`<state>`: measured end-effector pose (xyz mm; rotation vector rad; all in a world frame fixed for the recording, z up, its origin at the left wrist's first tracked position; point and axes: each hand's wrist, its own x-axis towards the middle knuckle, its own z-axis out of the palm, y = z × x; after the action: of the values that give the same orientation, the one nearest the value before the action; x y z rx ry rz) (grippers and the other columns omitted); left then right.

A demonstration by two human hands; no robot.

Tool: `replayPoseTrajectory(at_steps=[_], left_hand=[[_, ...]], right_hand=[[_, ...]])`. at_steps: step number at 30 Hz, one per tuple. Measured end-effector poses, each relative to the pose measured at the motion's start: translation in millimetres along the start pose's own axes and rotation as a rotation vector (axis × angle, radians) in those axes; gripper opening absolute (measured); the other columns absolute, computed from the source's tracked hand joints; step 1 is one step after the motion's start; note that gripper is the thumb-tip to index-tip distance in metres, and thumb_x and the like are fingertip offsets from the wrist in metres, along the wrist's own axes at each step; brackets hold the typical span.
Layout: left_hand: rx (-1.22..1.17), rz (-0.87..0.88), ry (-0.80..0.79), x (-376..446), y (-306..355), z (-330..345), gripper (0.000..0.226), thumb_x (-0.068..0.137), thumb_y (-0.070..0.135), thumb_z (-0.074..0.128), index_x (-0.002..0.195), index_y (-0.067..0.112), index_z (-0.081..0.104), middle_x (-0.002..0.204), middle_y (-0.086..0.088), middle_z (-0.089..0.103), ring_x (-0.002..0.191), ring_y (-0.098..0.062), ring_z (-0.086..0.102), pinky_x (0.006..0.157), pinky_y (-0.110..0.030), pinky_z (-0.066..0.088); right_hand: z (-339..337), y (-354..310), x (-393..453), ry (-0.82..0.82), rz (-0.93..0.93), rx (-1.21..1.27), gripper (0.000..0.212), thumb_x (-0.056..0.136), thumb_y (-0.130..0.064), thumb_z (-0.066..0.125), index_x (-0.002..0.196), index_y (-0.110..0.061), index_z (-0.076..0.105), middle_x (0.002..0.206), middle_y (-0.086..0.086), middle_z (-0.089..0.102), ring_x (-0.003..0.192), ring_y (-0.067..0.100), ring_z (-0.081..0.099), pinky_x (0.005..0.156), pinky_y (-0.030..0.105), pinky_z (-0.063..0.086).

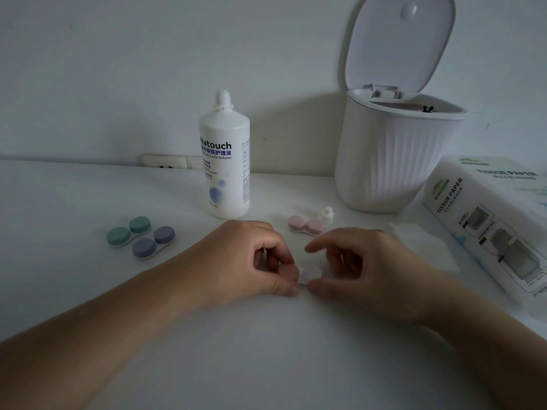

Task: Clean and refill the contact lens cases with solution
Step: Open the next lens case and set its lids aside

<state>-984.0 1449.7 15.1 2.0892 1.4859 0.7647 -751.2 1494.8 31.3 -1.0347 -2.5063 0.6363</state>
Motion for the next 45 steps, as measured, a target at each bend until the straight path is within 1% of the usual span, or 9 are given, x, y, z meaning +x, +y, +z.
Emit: replayPoseTrajectory(at_steps=[7,15,26,29,32,34,38,41,45], left_hand=[[0.013,0.027,-0.020,-0.4,-0.4,-0.2,0.030,0.068,0.048,0.086,0.094,0.040,0.074,0.090,0.022,0.062,0.073,-0.007,0.056,0.065,-0.014,0.043],[0.040,0.025,0.010,-1.2,3.7,3.1,0.016,0.072,0.047,0.080,0.085,0.039,0.075,0.089,0.022,0.062,0.072,-0.002,0.057,0.063,-0.011,0.040],[0.084,-0.029,0.128,-7.1,6.9,11.0,0.021,0.072,0.049,0.083,0.081,0.034,0.073,0.087,0.018,0.060,0.073,-0.002,0.059,0.063,-0.013,0.041],[0.074,-0.033,0.148,-7.8,6.3,10.7,0.032,0.062,0.055,0.086,0.080,0.033,0.070,0.086,0.018,0.059,0.073,-0.001,0.057,0.062,-0.011,0.040],[0.082,-0.037,0.146,-8.5,8.8,9.8,0.049,0.055,0.064,0.084,0.095,0.039,0.069,0.091,0.028,0.059,0.070,0.003,0.056,0.063,-0.011,0.041],[0.079,-0.030,0.160,-10.6,11.2,8.6,0.047,0.065,0.055,0.084,0.108,0.043,0.068,0.084,0.037,0.061,0.061,-0.002,0.057,0.060,-0.013,0.044],[-0.008,0.023,0.152,-15.3,10.8,6.6,0.037,0.079,0.030,0.083,0.111,0.044,0.069,0.076,0.031,0.068,0.049,-0.004,0.055,0.055,-0.010,0.043],[0.062,0.054,0.149,-15.7,13.3,8.9,0.036,0.080,0.021,0.081,0.107,0.041,0.071,0.073,0.036,0.062,0.048,-0.011,0.054,0.052,-0.024,0.048],[0.087,0.048,0.130,-11.5,12.4,5.6,0.040,0.070,0.046,0.085,0.108,0.041,0.071,0.093,0.025,0.063,0.063,0.012,0.052,0.061,-0.008,0.038]], right_hand=[[3.7,4.5,2.6,-0.024,0.009,-0.014,0.043,0.064,-0.068,0.059,0.095,-0.041,0.071,0.079,-0.012,0.063,0.072,0.007,0.059,0.064,0.027,0.050],[6.4,6.6,2.5,-0.002,0.024,0.073,0.039,0.064,-0.067,0.063,0.093,-0.041,0.071,0.079,-0.012,0.064,0.070,0.008,0.060,0.065,0.033,0.053],[10.3,7.0,1.9,0.055,0.030,0.110,0.023,0.072,-0.045,0.082,0.087,-0.028,0.075,0.074,-0.009,0.065,0.069,0.007,0.059,0.066,0.028,0.050],[9.6,6.4,2.2,0.047,0.027,0.108,0.021,0.074,-0.042,0.083,0.088,-0.029,0.075,0.074,-0.008,0.066,0.069,0.005,0.059,0.065,0.024,0.049],[7.9,6.7,2.5,0.030,0.025,0.101,0.020,0.074,-0.041,0.083,0.089,-0.030,0.075,0.075,-0.008,0.065,0.069,0.003,0.059,0.062,0.015,0.043],[6.4,6.9,2.5,0.015,0.020,0.099,0.020,0.075,-0.040,0.083,0.091,-0.030,0.075,0.075,-0.009,0.065,0.069,0.003,0.059,0.062,0.012,0.042],[4.6,8.4,2.5,0.002,0.005,0.089,0.019,0.076,-0.041,0.082,0.091,-0.032,0.075,0.076,-0.011,0.065,0.069,0.003,0.059,0.063,0.014,0.043],[4.6,9.4,3.4,0.004,0.001,0.078,0.018,0.075,-0.044,0.081,0.089,-0.034,0.074,0.075,-0.012,0.064,0.068,0.003,0.058,0.061,0.014,0.043],[4.9,9.8,3.2,-0.005,0.006,0.081,0.021,0.074,-0.050,0.077,0.090,-0.038,0.072,0.081,-0.014,0.063,0.071,0.005,0.060,0.060,0.015,0.045]])
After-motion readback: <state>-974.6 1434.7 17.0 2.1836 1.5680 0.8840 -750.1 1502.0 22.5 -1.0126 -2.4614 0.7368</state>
